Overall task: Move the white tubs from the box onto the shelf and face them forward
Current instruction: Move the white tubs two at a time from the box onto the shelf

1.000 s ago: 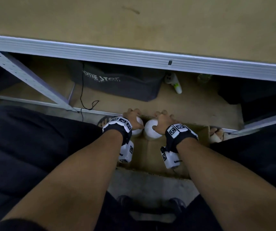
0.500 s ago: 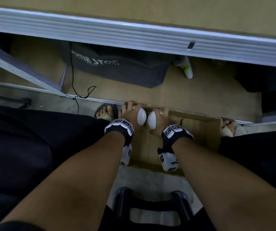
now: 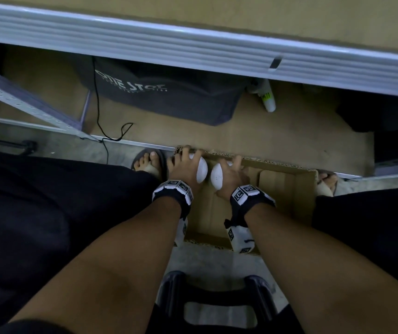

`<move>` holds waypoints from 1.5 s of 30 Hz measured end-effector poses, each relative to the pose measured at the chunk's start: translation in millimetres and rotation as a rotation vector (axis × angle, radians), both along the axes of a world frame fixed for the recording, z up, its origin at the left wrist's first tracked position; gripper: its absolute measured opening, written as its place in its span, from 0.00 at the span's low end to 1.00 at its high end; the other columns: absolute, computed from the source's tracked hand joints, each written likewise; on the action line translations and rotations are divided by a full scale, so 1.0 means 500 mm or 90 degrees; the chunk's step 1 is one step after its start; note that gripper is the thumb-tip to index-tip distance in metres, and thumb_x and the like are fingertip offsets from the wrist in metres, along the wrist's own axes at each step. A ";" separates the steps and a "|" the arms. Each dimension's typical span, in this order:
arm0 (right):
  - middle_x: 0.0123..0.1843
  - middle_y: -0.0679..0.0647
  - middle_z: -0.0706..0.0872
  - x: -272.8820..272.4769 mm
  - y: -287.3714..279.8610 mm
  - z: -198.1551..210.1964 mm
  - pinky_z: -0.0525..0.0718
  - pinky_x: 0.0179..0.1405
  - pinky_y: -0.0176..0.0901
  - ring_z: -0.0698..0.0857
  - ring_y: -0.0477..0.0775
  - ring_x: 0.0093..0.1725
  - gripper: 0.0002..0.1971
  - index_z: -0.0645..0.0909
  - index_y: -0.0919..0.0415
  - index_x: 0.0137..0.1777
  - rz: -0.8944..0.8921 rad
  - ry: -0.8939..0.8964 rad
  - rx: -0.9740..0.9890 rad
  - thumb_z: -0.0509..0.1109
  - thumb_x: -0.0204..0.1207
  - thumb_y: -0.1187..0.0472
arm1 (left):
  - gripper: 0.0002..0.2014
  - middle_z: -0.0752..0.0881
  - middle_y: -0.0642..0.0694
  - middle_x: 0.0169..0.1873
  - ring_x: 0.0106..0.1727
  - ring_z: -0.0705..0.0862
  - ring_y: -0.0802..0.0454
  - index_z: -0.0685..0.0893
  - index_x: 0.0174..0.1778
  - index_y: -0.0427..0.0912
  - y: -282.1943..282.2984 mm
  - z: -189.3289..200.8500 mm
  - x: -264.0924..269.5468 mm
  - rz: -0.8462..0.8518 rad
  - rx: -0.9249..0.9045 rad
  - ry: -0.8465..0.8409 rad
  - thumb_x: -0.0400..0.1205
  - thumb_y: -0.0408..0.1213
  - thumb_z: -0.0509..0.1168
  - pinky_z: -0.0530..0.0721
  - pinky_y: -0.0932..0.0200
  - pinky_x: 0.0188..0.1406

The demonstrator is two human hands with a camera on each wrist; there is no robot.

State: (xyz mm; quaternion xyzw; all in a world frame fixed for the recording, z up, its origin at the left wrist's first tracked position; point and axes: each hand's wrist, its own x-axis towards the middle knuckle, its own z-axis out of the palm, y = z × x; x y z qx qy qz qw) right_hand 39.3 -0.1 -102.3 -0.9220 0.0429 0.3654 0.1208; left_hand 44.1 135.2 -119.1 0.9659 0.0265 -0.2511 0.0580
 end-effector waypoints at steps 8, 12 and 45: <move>0.77 0.57 0.58 -0.001 -0.010 0.069 0.79 0.66 0.61 0.68 0.71 0.71 0.39 0.65 0.45 0.73 -0.009 0.034 0.024 0.80 0.64 0.58 | 0.43 0.66 0.42 0.72 0.74 0.65 0.37 0.64 0.73 0.53 -0.002 0.064 -0.002 0.013 -0.081 0.061 0.63 0.47 0.75 0.70 0.41 0.68; 0.76 0.58 0.59 0.017 -0.014 0.129 0.80 0.67 0.61 0.68 0.73 0.73 0.40 0.66 0.46 0.73 0.007 0.033 0.041 0.79 0.61 0.59 | 0.43 0.68 0.42 0.67 0.71 0.67 0.36 0.65 0.71 0.50 0.003 0.131 0.025 -0.024 -0.090 0.107 0.61 0.44 0.78 0.76 0.40 0.65; 0.72 0.42 0.73 -0.046 -0.143 0.828 0.78 0.62 0.46 0.74 0.51 0.69 0.40 0.71 0.40 0.72 0.110 -0.370 0.150 0.83 0.59 0.51 | 0.38 0.76 0.60 0.66 0.64 0.75 0.57 0.74 0.67 0.62 0.015 0.816 -0.012 -0.173 -0.349 -0.246 0.61 0.46 0.80 0.77 0.59 0.56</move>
